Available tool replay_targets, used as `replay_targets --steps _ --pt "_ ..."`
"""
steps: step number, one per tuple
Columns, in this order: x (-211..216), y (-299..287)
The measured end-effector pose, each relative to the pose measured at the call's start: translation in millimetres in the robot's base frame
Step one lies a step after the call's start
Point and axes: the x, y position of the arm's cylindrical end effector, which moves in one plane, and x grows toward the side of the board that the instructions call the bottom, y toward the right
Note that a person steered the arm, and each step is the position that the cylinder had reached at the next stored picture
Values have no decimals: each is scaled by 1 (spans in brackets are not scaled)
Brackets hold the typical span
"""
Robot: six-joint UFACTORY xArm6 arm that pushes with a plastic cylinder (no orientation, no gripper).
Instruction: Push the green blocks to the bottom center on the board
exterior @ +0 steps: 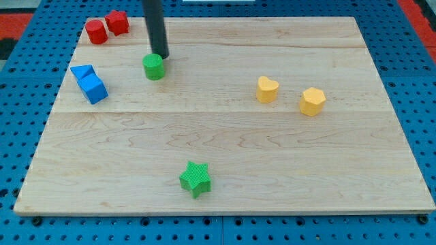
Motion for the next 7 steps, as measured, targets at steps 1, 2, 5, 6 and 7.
replay_targets --steps 1,2,5,6,7 --pt "9 -22" --pt "68 6" --pt "93 75" --pt "155 67" --pt "188 67"
